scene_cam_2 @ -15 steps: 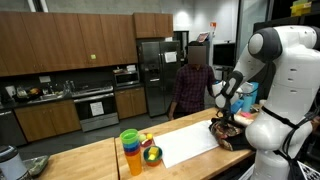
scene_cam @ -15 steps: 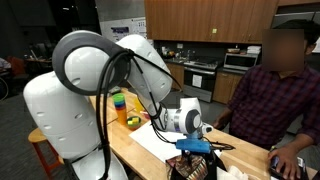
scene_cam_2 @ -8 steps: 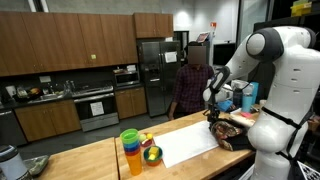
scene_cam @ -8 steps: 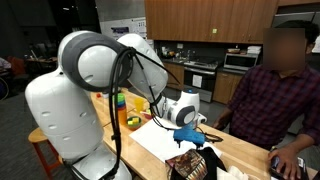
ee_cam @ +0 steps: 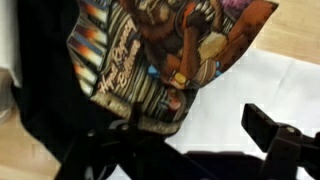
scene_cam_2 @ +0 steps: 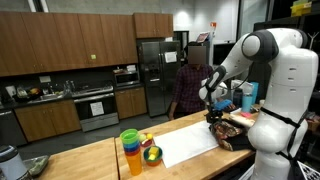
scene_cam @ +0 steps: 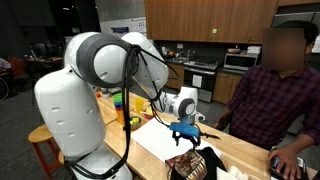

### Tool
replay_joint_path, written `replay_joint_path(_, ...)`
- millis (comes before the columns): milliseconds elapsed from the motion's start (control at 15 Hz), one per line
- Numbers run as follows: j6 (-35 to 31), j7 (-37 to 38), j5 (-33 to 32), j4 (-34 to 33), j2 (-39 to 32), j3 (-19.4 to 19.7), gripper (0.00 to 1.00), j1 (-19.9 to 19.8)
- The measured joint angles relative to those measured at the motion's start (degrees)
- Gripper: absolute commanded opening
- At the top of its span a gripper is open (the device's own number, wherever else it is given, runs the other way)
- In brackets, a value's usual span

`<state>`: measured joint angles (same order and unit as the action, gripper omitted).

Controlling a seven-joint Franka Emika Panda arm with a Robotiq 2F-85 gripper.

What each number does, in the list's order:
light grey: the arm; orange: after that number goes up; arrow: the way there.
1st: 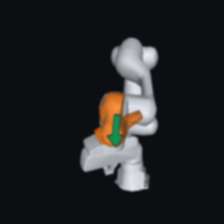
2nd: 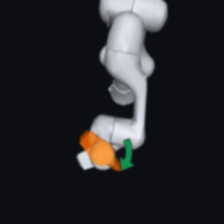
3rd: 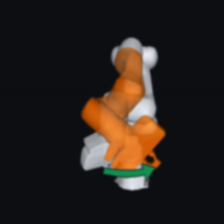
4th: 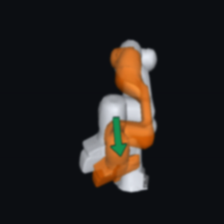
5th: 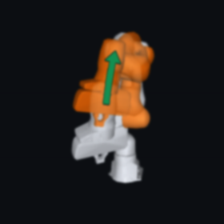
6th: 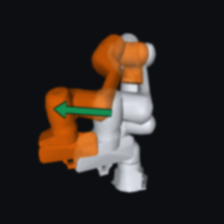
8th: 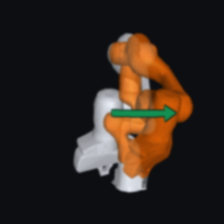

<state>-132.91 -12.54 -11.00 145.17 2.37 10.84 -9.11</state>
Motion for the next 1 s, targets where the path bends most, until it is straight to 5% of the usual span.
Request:
replay_joint_path(267,10.5,1.0,6.0,-1.7,-0.1,0.1,1.00,-0.3)
replay_joint_path(533,12.4,1.6,6.2,-2.0,-0.7,0.3,1.00,-1.0)
replay_joint_path(1000,5.6,8.2,-9.5,-0.8,-0.8,0.8,1.00,-3.0)
